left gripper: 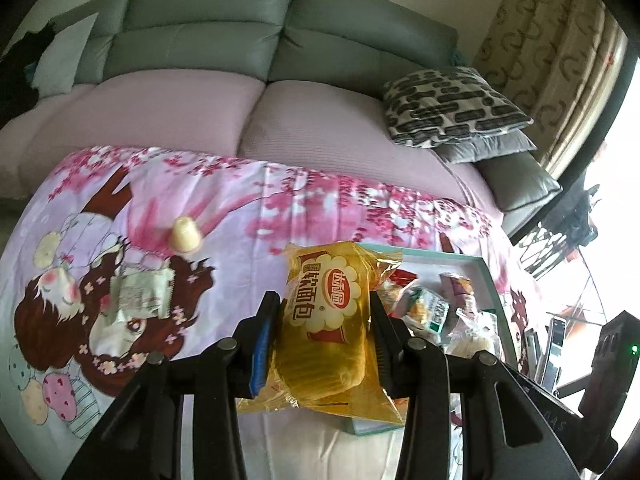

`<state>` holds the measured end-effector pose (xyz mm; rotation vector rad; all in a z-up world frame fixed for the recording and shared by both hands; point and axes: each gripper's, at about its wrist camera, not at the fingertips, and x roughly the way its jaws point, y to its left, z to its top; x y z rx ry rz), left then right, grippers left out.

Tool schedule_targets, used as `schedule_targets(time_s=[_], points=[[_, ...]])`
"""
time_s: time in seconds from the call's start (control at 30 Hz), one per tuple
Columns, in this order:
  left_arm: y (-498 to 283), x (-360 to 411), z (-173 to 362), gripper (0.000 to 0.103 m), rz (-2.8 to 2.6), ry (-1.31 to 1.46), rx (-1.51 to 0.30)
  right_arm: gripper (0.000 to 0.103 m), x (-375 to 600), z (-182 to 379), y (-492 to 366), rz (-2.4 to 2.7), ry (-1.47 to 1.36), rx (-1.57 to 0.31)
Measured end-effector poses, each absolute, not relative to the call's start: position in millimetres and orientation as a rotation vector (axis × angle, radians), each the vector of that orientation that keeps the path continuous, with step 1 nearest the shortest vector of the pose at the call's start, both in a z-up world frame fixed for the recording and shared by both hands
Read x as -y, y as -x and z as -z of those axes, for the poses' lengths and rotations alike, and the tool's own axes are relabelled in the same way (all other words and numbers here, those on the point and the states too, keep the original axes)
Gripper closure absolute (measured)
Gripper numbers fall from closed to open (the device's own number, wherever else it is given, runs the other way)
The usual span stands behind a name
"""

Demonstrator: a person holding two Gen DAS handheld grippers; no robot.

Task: Organize snacks
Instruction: 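Carry the bread bag and cream bun over the teal lid, then lower the bread bag and bun into the lid and open both tools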

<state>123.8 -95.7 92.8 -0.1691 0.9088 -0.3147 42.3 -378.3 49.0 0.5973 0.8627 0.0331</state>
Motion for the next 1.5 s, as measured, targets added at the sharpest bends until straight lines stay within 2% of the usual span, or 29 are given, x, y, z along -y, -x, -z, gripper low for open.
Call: schedule_targets(time_s=[0.3, 0.87, 1.5], points=[[-124.4, 154.3, -93.9, 0.059, 0.403, 0.072, -0.895, 0.048, 425.2, -37.5, -38.0, 0.06, -0.63, -0.854], [-142.0, 246.7, -54.5, 0.059, 0.501, -0.129, -0.907, 0.048, 482.4, -18.8, -73.8, 0.155, -0.558, -0.869], [-166.5, 281.3, -20.8, 0.059, 0.469, -0.218, -0.903, 0.047, 491.8, -1.4, -128.8, 0.153, -0.437, -0.882]])
